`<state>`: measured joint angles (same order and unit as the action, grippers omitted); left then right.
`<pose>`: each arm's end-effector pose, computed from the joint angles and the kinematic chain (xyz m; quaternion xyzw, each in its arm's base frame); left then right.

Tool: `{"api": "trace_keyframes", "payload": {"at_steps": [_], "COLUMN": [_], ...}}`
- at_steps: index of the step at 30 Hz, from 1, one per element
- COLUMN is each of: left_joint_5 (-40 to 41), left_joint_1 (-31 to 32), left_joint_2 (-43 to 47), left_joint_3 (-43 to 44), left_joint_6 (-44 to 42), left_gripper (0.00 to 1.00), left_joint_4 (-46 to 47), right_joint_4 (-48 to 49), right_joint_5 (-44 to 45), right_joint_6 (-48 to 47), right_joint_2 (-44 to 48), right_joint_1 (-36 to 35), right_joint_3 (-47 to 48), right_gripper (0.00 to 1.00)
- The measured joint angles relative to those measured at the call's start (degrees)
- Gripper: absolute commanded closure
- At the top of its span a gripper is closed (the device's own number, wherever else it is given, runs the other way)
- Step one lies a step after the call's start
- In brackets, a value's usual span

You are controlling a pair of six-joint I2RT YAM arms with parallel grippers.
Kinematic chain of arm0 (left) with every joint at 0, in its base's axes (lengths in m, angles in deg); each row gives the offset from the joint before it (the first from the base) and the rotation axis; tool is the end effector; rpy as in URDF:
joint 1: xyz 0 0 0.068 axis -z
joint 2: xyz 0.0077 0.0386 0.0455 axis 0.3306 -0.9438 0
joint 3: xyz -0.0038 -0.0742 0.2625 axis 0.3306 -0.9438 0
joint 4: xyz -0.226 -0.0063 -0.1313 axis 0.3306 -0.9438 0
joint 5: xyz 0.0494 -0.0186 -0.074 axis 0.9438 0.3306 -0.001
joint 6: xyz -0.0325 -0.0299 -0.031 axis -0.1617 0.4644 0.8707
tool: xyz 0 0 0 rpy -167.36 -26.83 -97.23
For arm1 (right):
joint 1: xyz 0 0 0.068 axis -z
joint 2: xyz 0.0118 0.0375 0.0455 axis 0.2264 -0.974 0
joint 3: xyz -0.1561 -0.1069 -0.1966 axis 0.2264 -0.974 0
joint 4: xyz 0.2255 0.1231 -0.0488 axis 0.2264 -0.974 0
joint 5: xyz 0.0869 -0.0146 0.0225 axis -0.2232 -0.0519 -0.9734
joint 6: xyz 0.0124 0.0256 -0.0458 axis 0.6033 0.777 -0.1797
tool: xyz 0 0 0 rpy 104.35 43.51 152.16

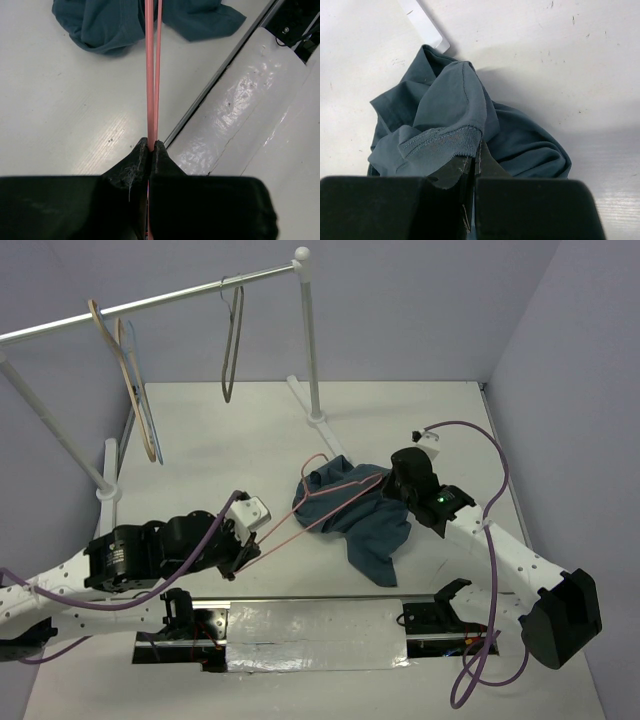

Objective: Place the t-shirt on the hanger

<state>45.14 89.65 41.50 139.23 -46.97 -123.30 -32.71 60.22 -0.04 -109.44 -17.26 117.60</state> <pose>0.0528 -0.1191 0.3672 0.3139 0.8131 -0.2510 0.4212 0.2050 0.1047 0.2664 0.1364 0.8751 0.0985 0.4538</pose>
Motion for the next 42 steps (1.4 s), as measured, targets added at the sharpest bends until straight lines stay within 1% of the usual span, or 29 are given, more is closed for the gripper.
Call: {"api": "trace_keyframes", "payload": {"at_steps": [11,21,30,35,37,42], "left_joint_5": [-0.81,-0.39,4.04,4.55,3.67,2.05], "left_joint_1": [0.00,0.00,0.00,0.00,0.00,0.00], "left_joint_2": [0.37,-4.15,-6.12,-8.55,-10.12,-13.73], "left_joint_3": [-1.86,-1.97,-2.03,-2.03,-2.03,-2.58], "left_joint_6": [0.13,0.11,0.17,-0.44,-1.44,-1.60], "left_gripper": [1.00,1.00,1.00,1.00,1.00,1.00], "left_joint_4": [-0.55,-0.26,0.35,3.56,5.68,11.50], "right_joint_4": [0.02,0.07,0.66,0.87,-0.52,-4.26], "right_joint_5": [-0.31,-1.05,-3.17,-7.45,-7.61,-8.85], "right_joint_6": [0.00,-0.02,-0.87,-2.62,-3.32,-5.40], "right_joint_2": [-0.04,0.24,1.68,3.72,5.46,11.30], "right_joint_1": [0.24,0.26,0.28,0.11,-0.83,-2.95], "right_joint_3": [0.00,-0.02,-0.61,-0.76,-0.11,4.37], "right_gripper": [1.00,1.00,1.00,1.00,1.00,1.00]}}
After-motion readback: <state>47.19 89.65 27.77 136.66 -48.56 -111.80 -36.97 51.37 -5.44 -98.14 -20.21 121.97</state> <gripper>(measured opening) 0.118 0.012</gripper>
